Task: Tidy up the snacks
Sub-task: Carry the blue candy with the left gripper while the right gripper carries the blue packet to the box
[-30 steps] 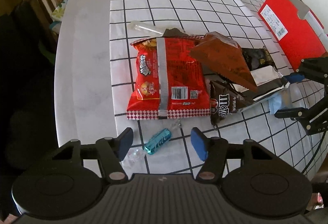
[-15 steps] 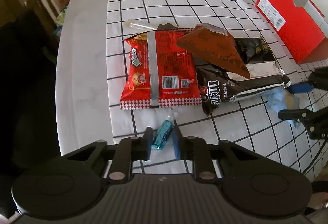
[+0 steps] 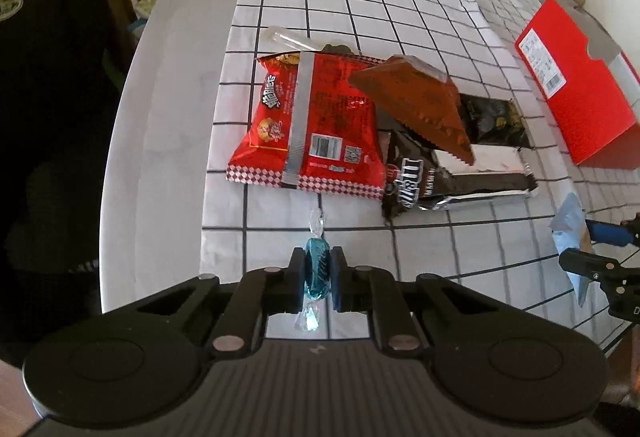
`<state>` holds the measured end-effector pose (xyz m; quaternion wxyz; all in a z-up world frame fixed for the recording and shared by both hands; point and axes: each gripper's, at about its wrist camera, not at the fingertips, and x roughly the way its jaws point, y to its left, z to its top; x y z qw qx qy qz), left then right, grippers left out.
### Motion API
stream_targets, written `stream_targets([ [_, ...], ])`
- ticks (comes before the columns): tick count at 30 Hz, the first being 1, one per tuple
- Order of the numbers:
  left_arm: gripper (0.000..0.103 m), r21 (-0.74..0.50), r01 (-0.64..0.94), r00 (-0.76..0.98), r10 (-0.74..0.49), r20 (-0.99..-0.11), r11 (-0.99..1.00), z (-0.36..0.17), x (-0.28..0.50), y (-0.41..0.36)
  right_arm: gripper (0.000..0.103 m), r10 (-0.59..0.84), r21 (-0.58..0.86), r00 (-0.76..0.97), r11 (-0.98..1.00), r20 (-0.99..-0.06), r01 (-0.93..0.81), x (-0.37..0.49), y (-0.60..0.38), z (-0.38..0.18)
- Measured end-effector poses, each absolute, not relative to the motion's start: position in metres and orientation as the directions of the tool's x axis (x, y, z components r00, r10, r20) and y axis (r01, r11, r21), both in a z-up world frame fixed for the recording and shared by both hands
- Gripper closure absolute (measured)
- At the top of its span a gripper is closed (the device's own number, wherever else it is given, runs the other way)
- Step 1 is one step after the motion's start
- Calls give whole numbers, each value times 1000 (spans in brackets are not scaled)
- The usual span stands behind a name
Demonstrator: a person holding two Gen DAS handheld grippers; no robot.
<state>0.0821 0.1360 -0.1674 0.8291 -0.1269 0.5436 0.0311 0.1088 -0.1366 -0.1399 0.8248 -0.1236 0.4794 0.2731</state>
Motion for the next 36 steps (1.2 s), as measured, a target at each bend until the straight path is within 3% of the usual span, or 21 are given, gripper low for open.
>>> stream_targets([
  [15,91,-280,-127,546,-168,-821,952,-90,84,92,57,337,53,579,891,-742,-451,119,-189,-60],
  [36,91,-247,74,653,-234,-721,966,-23,170,-51,57,252,25,723,951,-644,-309,183,-296,-15],
])
